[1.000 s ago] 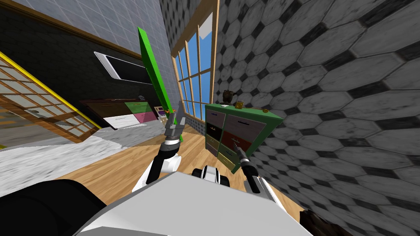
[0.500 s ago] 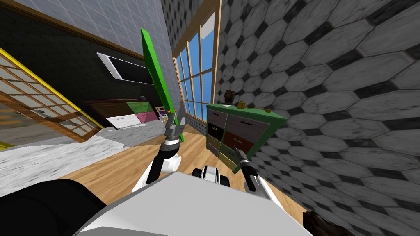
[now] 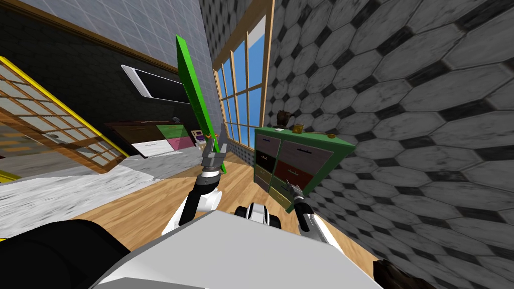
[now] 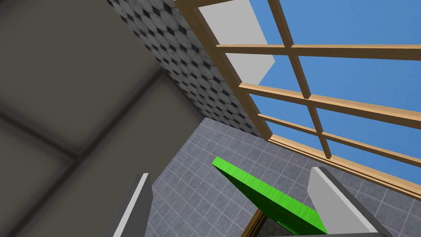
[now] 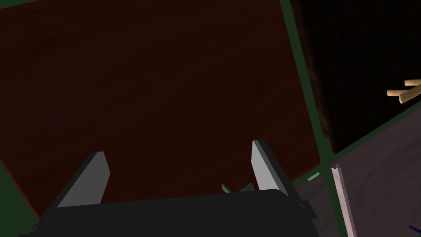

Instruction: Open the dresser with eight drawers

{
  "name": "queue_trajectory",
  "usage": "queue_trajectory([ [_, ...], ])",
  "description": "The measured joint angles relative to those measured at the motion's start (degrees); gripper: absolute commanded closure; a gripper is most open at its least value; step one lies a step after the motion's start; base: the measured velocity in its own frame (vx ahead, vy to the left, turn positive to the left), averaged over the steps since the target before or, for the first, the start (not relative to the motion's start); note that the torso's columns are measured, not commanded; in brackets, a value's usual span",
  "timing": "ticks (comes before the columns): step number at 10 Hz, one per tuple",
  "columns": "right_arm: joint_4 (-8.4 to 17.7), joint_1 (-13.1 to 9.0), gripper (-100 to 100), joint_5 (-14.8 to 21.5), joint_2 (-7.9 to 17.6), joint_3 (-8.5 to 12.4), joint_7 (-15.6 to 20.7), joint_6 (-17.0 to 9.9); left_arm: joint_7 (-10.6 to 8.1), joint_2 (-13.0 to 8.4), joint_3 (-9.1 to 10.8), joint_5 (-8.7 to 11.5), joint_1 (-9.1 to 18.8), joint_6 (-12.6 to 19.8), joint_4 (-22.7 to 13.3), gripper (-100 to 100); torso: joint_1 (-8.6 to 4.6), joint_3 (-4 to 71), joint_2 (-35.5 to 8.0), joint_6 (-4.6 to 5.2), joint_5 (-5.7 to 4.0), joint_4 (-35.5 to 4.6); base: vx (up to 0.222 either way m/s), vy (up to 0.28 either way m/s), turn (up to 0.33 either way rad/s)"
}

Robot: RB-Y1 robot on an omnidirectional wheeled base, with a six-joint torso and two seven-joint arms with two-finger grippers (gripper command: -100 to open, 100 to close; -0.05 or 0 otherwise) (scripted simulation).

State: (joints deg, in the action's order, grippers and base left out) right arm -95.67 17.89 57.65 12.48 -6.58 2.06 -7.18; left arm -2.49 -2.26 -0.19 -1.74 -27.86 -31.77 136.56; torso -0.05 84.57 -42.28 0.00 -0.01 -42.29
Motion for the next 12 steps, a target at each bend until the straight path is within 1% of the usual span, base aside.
queue_trajectory([
  [1, 1.82, -0.96, -100, 1.46, 0.51, 0.08, 0.11, -0.96, 0.00, 0.00, 0.00, 0.00, 0.00, 0.00, 0.00, 0, 0.09, 0.00, 0.01, -0.01, 0.01, 0.01, -0.008, 0.050, 0.012],
  [2, 2.67, -1.29, -100, 3.10, 0.58, 0.01, 0.27, -1.88, 0.00, 0.00, 0.00, 0.00, 0.00, 0.00, 0.00, 0, 0.09, 0.00, -0.01, 0.00, 0.03, 0.00, -0.006, 0.024, -0.004],
  [3, 2.81, -1.30, -100, 4.35, 0.45, -0.08, 0.40, -2.26, 0.00, 0.00, 0.00, 0.00, 0.00, 0.00, 0.00, 0, 0.00, 0.00, -0.01, 0.00, 0.00, 0.00, -0.021, 0.043, 0.023],
  [4, 4.44, -2.13, -100, 6.04, 0.64, -0.14, 0.63, -3.38, 0.00, 0.00, 0.00, 0.00, 0.00, 0.00, 0.00, 0, 0.06, -0.02, -0.04, -0.01, 0.00, 0.00, -0.012, 0.048, 0.017],
  [5, 5.10, -2.34, -100, 7.85, 0.66, -0.30, 0.86, -4.39, 0.00, 0.00, 0.00, 0.00, 0.00, 0.00, 0.00, 0, 0.08, -0.01, -0.01, 0.00, 0.02, 0.00, 0.000, 0.024, -0.001],
  [6, 5.30, -2.42, -100, 8.83, 0.81, -0.36, 0.94, -4.77, 0.00, 0.00, 0.00, 0.00, 0.00, 0.00, 0.00, 0, 0.00, 0.02, 0.03, 0.00, 0.00, 0.01, -0.014, 0.044, 0.029],
  [7, 7.00, -3.10, -100, 11.33, 0.52, -0.05, 0.90, -5.50, 0.00, 0.00, 0.00, 0.00, 0.00, 0.00, 0.00, 0, 0.07, 0.00, 0.00, -0.01, 0.01, 0.01, -0.016, 0.044, 0.015],
  [8, 7.67, -3.58, -100, 12.51, 1.12, -0.50, 1.30, -6.70, 0.00, 0.00, 0.00, 0.00, 0.00, 0.00, 0.00, 0, 0.06, -0.01, -0.02, 0.00, 0.02, 0.00, -0.019, 0.051, 0.030],
  [9, 9.31, -4.41, -100, 14.50, 1.39, -0.63, 1.55, -8.20, 0.00, 0.00, 0.00, 0.00, 0.00, 0.00, 0.00, 0, 0.08, -0.01, -0.02, -0.01, 0.02, 0.00, -0.008, 0.055, 0.014],
  [10, 9.99, -4.75, -100, 15.81, 1.89, -0.79, 1.96, -9.25, 0.00, 0.00, 0.00, 0.00, 0.00, 0.00, 0.00, 0, 0.07, 0.01, 0.01, 0.00, 0.02, 0.00, 0.002, 0.028, -0.004],
  [11, 10.29, -4.89, -100, 17.02, 1.98, -0.75, 2.02, -9.54, 0.00, 0.00, 0.00, 0.00, 0.00, 0.00, 0.00, 0, -0.02, 0.02, 0.03, 0.00, 0.00, 0.01, -0.008, 0.039, 0.035],
  [12, 11.75, -5.52, -100, 18.85, 2.47, -0.62, 1.85, -10.35, 0.00, 0.00, 0.00, 0.00, 0.00, 0.00, 0.00, 0, 0.03, 0.01, 0.01, -0.01, 0.00, 0.01, -0.011, 0.040, 0.016],
])
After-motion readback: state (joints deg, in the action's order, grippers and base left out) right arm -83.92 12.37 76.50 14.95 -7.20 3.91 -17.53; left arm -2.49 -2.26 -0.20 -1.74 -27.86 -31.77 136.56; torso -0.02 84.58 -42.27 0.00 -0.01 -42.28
